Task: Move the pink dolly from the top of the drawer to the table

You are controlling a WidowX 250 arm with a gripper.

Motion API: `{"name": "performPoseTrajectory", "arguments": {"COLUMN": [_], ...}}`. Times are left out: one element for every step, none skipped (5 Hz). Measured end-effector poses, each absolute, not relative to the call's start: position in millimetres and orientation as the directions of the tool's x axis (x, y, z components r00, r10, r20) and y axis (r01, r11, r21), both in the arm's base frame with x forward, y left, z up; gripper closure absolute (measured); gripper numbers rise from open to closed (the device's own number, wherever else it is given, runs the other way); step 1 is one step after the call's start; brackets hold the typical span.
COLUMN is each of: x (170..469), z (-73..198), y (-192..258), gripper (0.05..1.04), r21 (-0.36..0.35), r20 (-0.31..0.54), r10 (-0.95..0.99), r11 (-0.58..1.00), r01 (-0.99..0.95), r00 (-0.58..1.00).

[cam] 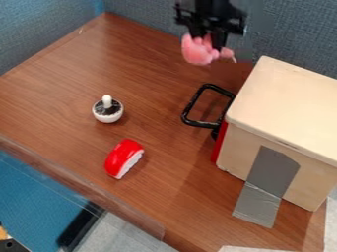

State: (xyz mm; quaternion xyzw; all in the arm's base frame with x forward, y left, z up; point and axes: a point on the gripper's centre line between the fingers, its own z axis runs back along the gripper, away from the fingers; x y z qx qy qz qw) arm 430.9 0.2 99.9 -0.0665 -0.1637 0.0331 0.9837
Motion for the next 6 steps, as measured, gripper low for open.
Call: {"name": "performPoseTrajectory", "arguments": {"x": [449.4,466.8,474.1,473.6,476.0,471.5], "z": [86.3,66.5,56.2,38.9,42.1,47.7], "y": [16.6,27.6,32.4,36.5,39.1,40.5], "gripper": [0.735,0.735,0.735,0.662,0.353,0.102], "r21": [-0.112,-0.063,-0.036,-0.012,-0.003,0.007], "r20": [0.338,0.325,0.315,0.277,0.276,0.237], "r10": [0.11,0.104,0.099,0.104,0.125,0.138], "r11": [0.991,0.994,0.995,0.994,0.992,0.99], "r01": [-0.076,-0.088,-0.092,-0.105,-0.13,-0.143], "r00": [0.935,0.94,0.944,0.955,0.953,0.962]}}
